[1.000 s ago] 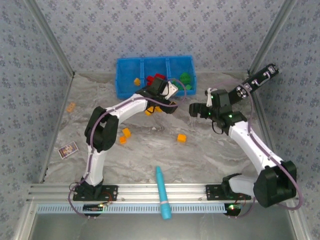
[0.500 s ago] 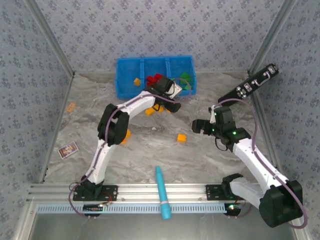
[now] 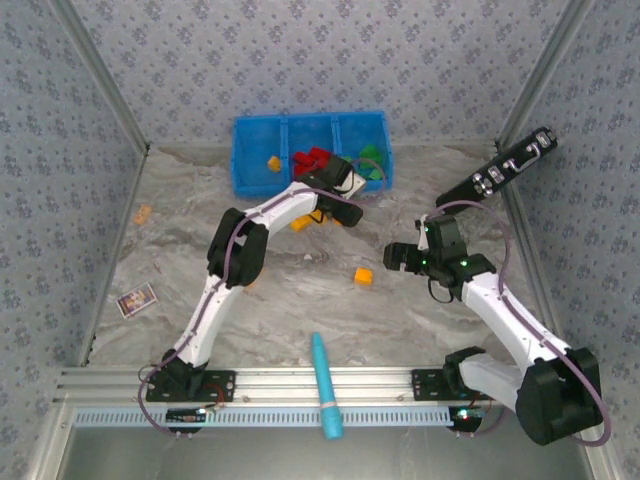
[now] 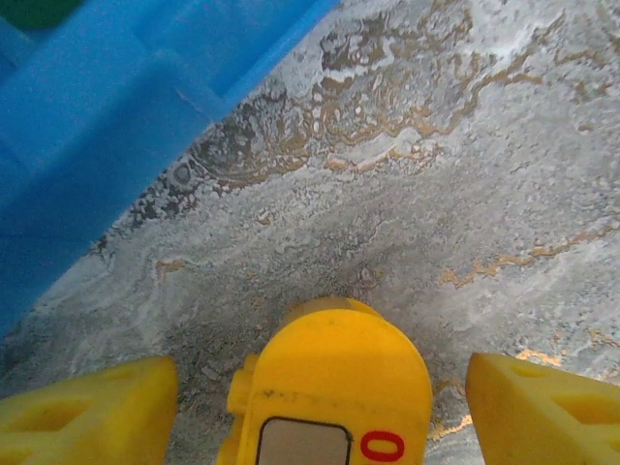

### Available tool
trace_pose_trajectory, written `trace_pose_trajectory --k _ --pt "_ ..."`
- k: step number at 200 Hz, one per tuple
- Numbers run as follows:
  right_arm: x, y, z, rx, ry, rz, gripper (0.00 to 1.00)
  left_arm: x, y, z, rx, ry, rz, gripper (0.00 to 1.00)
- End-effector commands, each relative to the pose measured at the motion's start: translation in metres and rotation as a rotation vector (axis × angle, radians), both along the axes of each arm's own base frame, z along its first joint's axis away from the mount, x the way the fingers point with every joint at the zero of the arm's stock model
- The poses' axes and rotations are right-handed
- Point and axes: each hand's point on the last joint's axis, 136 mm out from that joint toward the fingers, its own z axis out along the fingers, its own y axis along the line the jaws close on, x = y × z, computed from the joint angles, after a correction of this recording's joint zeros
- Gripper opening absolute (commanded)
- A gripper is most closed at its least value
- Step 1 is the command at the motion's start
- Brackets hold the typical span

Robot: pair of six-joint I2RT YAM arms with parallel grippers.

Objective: Sort the legos into containers by color
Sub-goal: Pick up the lego from the top-center of the table.

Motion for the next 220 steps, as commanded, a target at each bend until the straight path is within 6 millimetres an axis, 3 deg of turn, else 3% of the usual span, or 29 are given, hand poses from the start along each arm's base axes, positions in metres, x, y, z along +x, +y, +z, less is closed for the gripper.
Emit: trace_pose_trajectory --k 1,60,123,174,220 --pt "0.004 0.000 0.005 0.011 -0.010 -0.006 0.97 -0.004 0.000 -0.004 0.014 0.033 0.022 0.76" --pt "0.002 -0.005 0.000 -0.009 -0.001 -0.016 0.96 -0.007 0.001 -0.014 0.022 0.058 0.031 0.67" --pt "0.001 -0.005 -0.003 -0.005 0.011 -0.018 0.96 -0.007 0.001 -0.011 0.013 0.064 0.041 0.51" --pt "-0.013 0.000 -0.005 0.030 -0.002 0.010 0.96 -0.016 0.011 0.015 0.003 0.034 0.048 0.42" --pt "-0.019 0.003 -0.017 0.054 0.046 0.000 0.96 -0.038 0.034 0.056 0.004 -0.004 0.046 0.41"
